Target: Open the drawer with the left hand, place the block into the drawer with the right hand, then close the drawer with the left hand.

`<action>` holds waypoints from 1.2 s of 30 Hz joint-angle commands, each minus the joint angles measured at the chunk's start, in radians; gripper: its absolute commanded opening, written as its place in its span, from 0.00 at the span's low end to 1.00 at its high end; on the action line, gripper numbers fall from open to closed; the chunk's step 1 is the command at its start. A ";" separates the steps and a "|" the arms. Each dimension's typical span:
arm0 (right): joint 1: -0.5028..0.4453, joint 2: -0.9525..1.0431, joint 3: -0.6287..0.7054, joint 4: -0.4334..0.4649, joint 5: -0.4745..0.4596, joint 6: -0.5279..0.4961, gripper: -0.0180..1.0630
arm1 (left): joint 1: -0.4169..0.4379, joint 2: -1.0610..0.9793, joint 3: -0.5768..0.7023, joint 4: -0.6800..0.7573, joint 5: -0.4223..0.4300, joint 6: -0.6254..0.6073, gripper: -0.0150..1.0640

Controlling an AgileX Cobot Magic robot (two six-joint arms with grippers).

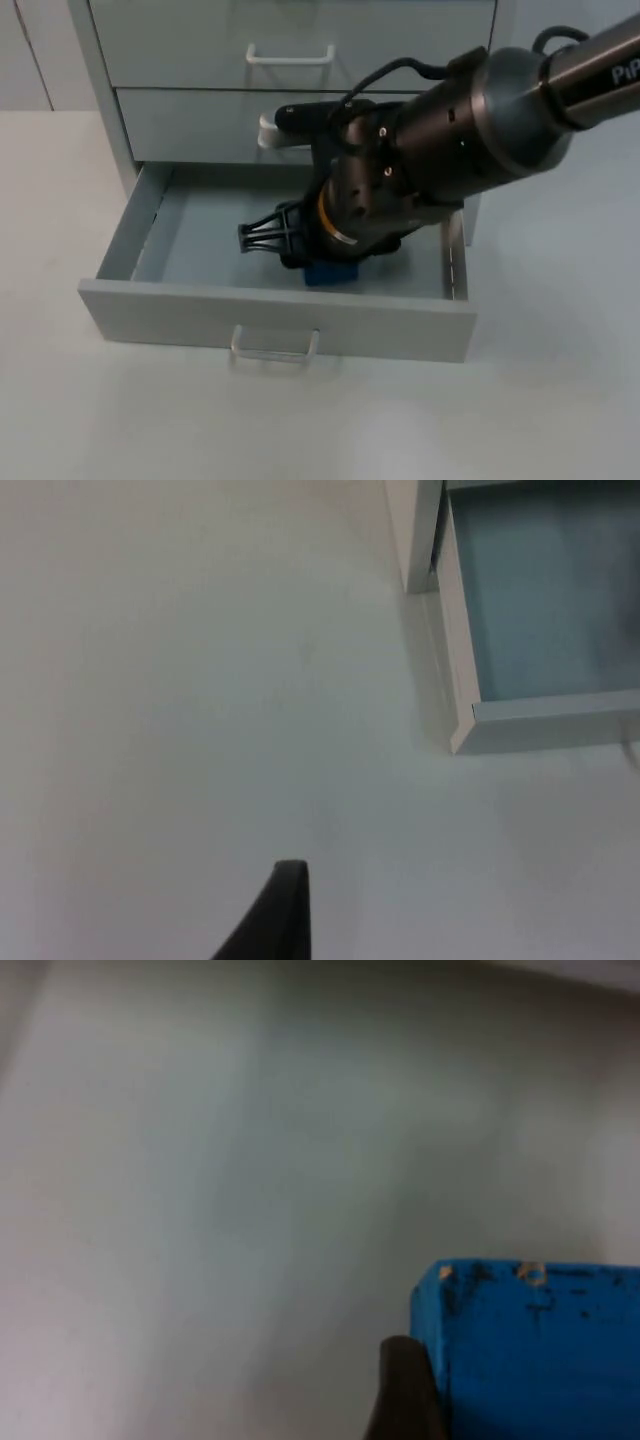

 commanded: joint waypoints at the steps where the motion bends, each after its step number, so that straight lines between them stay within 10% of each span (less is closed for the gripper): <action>1: 0.002 0.010 -0.008 -0.014 0.010 0.004 0.25 | 0.003 -0.007 0.006 -0.004 -0.001 0.001 0.99; 8: 0.002 -0.009 -0.010 -0.011 0.006 0.004 0.65 | 0.003 -0.007 0.006 -0.004 -0.001 0.001 0.99; 13: 0.006 -0.088 -0.010 0.058 0.008 -0.080 0.66 | 0.003 -0.007 0.006 -0.004 -0.001 0.001 0.99; 27: 0.006 -0.347 0.025 0.729 0.287 -0.899 0.66 | 0.003 -0.007 0.006 0.002 -0.005 0.001 0.99; 36: 0.004 -0.459 0.268 0.775 0.190 -0.951 0.66 | 0.003 -0.007 0.006 0.002 -0.005 0.001 0.99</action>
